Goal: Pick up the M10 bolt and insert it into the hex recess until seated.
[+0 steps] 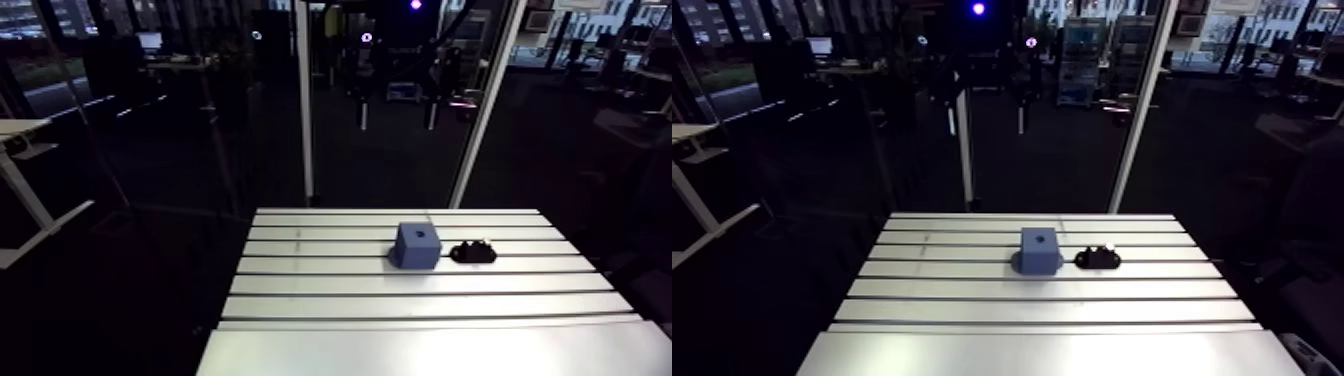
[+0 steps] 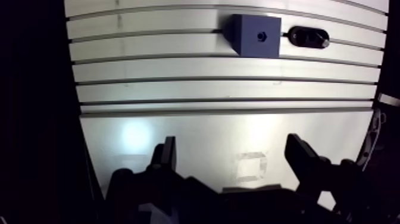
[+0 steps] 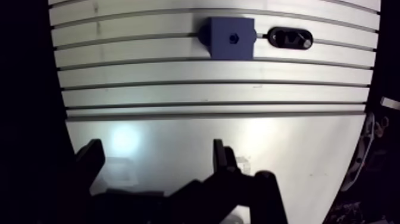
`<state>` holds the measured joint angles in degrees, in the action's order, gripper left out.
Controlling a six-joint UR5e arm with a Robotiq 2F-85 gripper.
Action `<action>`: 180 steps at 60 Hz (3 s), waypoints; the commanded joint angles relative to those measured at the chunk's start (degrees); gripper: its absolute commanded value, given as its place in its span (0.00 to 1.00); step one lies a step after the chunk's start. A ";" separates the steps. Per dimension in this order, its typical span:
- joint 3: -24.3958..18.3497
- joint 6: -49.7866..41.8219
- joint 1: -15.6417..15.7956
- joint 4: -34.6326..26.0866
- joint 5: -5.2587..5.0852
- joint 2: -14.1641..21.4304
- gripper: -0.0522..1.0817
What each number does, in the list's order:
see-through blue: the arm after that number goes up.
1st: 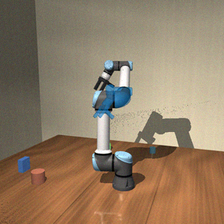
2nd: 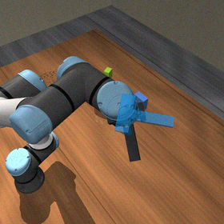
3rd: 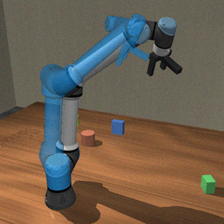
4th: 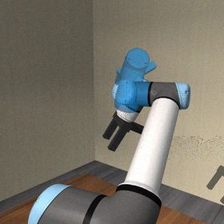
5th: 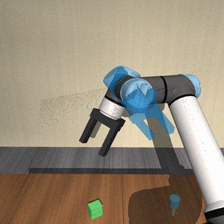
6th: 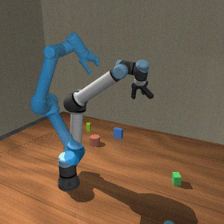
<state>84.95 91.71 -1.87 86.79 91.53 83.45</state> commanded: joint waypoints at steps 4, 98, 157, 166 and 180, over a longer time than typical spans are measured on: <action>0.35 0.26 0.20 -0.09 0.10 0.79 0.05; 20.36 23.82 -19.48 39.34 -1.03 -2.10 0.05; 17.76 27.43 -25.65 39.91 -4.31 -11.94 0.08; 17.75 27.52 -25.81 39.91 -4.21 -12.82 0.11; 18.44 27.34 -25.74 39.82 -4.12 -12.84 0.22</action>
<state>102.89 119.14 -27.58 126.66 87.27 70.79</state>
